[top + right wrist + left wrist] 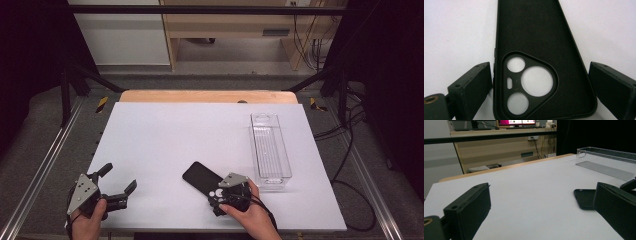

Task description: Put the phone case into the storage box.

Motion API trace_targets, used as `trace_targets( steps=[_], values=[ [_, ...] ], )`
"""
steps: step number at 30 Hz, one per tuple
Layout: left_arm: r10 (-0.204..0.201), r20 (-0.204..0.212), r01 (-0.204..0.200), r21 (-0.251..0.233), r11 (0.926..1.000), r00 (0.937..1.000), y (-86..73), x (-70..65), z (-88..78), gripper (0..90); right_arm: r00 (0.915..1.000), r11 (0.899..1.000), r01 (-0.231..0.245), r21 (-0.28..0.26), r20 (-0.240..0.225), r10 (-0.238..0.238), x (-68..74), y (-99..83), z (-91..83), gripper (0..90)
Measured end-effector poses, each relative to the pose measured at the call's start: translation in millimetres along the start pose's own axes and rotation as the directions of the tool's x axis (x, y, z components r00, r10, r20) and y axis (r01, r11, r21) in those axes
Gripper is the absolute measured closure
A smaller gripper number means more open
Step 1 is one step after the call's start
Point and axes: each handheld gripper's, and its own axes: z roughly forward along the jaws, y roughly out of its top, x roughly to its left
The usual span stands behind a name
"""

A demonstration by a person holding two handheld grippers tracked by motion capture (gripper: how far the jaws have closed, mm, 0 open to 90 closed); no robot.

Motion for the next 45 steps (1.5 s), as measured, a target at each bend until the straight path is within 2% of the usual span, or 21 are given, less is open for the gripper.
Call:
trace_targets(
  steps=[15,21,31,36,45],
  values=[
    [0.0,0.004,0.0,0.006,1.0,1.0,-0.4,-0.5,0.6,1.3,1.0,1.0,-0.001,-0.002,-0.004,0.001,-0.7,-0.3,0.1,6.6],
    [0.0,0.007,0.0,0.013,0.9999,1.0,-1.2,-1.2,1.6,1.4,1.0,1.0,-0.002,-0.007,0.0,0.002,-2.0,-0.7,-0.9,9.9],
    [0.001,0.014,-0.002,0.024,0.9997,0.9999,-2.0,-2.1,3.3,1.4,0.9999,0.999,0.011,0.038,-0.007,-0.011,-2.2,3.8,-4.0,13.9],
    [0.0,0.013,-0.001,0.023,0.9997,0.9999,-2.0,-2.0,3.2,1.4,0.9999,0.998,-0.005,0.062,-0.014,0.006,-2.3,6.4,-6.0,14.7],
    [-0.001,0.012,0.0,0.023,0.9997,0.9999,-2.0,-1.6,3.1,1.5,0.9992,0.997,-0.031,0.067,-0.024,0.032,-1.4,8.5,-10.3,15.6]
  ],
)
